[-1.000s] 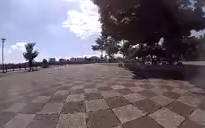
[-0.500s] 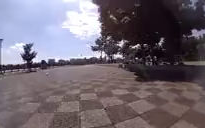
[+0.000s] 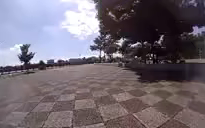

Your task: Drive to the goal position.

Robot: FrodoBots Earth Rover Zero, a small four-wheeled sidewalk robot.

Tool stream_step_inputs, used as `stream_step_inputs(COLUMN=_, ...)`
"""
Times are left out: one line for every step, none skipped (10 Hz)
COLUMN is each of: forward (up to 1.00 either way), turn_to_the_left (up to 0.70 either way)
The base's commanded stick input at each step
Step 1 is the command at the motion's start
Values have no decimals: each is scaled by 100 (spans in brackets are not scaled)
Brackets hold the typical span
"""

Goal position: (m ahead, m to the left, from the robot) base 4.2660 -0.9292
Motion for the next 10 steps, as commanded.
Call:
stream_step_inputs(forward=70, turn_to_the_left=12)
stream_step_inputs(forward=70, turn_to_the_left=14)
stream_step_inputs(forward=70, turn_to_the_left=14)
stream_step_inputs(forward=70, turn_to_the_left=14)
stream_step_inputs(forward=70, turn_to_the_left=14)
stream_step_inputs(forward=70, turn_to_the_left=14)
stream_step_inputs(forward=70, turn_to_the_left=14)
stream_step_inputs(forward=70, turn_to_the_left=14)
stream_step_inputs(forward=70, turn_to_the_left=14)
stream_step_inputs(forward=70, turn_to_the_left=14)
